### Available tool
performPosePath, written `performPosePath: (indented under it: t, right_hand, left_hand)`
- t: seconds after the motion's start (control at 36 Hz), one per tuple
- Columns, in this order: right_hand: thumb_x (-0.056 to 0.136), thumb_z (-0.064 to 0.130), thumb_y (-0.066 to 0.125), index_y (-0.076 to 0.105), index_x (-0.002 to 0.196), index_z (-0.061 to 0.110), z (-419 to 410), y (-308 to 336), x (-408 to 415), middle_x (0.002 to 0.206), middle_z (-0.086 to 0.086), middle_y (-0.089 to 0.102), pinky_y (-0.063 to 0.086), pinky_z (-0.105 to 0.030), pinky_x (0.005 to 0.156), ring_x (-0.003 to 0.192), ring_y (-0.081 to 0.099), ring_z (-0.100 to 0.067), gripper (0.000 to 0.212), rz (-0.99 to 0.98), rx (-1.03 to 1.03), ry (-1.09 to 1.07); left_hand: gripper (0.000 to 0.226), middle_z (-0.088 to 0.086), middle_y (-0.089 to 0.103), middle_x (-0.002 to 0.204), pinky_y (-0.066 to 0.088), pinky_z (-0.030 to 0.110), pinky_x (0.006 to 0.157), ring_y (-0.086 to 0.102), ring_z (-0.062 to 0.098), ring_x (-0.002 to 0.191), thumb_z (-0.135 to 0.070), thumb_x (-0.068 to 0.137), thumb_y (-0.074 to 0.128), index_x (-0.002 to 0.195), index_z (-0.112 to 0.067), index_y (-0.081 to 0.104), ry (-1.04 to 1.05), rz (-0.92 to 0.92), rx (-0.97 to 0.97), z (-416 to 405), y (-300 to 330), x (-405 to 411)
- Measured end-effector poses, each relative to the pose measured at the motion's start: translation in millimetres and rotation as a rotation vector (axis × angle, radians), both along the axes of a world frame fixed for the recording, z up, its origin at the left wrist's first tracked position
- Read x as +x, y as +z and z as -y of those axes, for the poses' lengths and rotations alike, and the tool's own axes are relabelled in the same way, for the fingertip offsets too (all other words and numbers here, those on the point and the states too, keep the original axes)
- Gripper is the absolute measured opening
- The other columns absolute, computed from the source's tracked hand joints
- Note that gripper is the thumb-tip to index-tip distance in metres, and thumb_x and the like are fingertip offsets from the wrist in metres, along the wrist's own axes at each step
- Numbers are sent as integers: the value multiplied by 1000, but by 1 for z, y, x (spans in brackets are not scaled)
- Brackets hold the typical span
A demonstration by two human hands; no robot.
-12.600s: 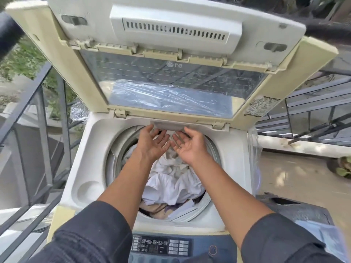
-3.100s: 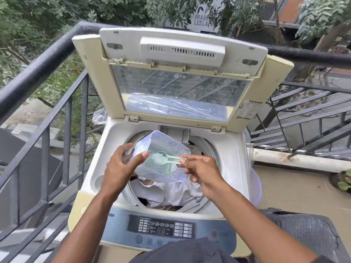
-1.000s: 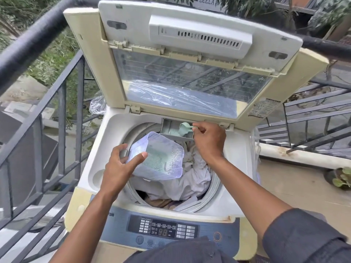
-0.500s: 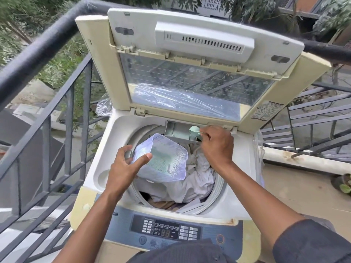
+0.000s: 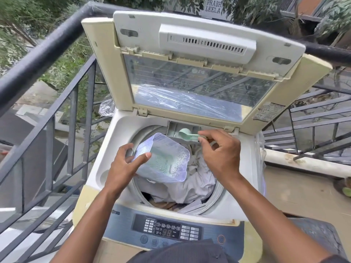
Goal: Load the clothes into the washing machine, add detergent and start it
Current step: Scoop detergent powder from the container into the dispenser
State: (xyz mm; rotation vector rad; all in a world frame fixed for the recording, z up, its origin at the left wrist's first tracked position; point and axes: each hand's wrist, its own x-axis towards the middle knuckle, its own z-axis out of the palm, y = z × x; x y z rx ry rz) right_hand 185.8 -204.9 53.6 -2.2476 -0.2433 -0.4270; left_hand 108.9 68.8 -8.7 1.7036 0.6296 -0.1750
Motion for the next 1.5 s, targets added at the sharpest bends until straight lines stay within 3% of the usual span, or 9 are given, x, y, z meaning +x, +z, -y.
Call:
performPosePath:
  t: [0.08,0.19,0.47,0.61,0.75,0.89,1.19,1.33,1.5]
  right_hand:
    - [82,11,85,84,94,21,-8,1,-15,85,13,77,54,-18,63,71,68,-4,15,-102,33,136]
    - [79,18,84,84,90,25,-19,-16,-24,81,13,77,57,-31,65,72,67,-7,13,-162,-136,281]
    - [73,2,70,70,73,17,-37,-36,-30,61,5,55,34,-24,39,64,51,-20,15,-11,-626,355]
    - [74,3,67,72,72,15,-43,-41,-39,60,3,60,47,-30,42,62,56,-21,13,-95,-575,405]
    - [82,27,70,81,87,24,-50,-40,-44,78,7,78,58,-32,67,76,72,-19,12,-342,-362,322]
    - [81,30,79,83,90,29,-50,-32,-43,79,13,78,60,-31,81,80,74,-10,10,-588,-208,143]
    - [77,14,83,82,74,22,-27,-37,-23,74,6,79,61,-36,73,77,78,-16,9,-877,343,-105]
    - [84,-2,78,81,87,6,-19,-30,-13,81,-11,80,42,-18,43,55,67,-10,9,-941,630,-175]
    - [85,0,78,79,94,5,-9,-32,11,82,-15,80,32,-21,40,55,60,-12,11,-928,715,-230]
  left_hand:
    - [100,4,65,140,63,53,94,64,18,131,-88,48,85,135,-53,52,-26,9,-32,-3,1,0]
    - [106,7,72,130,61,55,97,70,21,121,-90,46,83,139,-51,52,-81,13,-36,-4,7,2]
    - [92,7,73,128,56,61,102,70,26,123,-87,54,83,135,-58,52,-169,43,41,-9,20,3]
    - [92,11,74,125,55,64,102,72,28,117,-88,51,83,132,-52,56,-118,43,30,-13,19,3]
    - [91,13,74,123,55,64,103,73,30,116,-87,50,83,130,-53,56,-101,42,45,-10,17,2]
    - [90,11,75,124,54,65,103,71,29,120,-85,53,85,131,-54,54,-91,25,53,-9,13,1]
    - [86,7,71,131,57,58,102,67,21,127,-92,44,82,120,-62,54,-16,-16,45,-1,7,4]
    - [82,2,74,128,54,57,107,68,18,127,-90,49,84,119,-61,53,43,-37,27,-1,0,7]
    - [85,2,73,128,53,57,107,69,20,123,-95,47,79,118,-58,53,122,-74,58,2,-5,8]
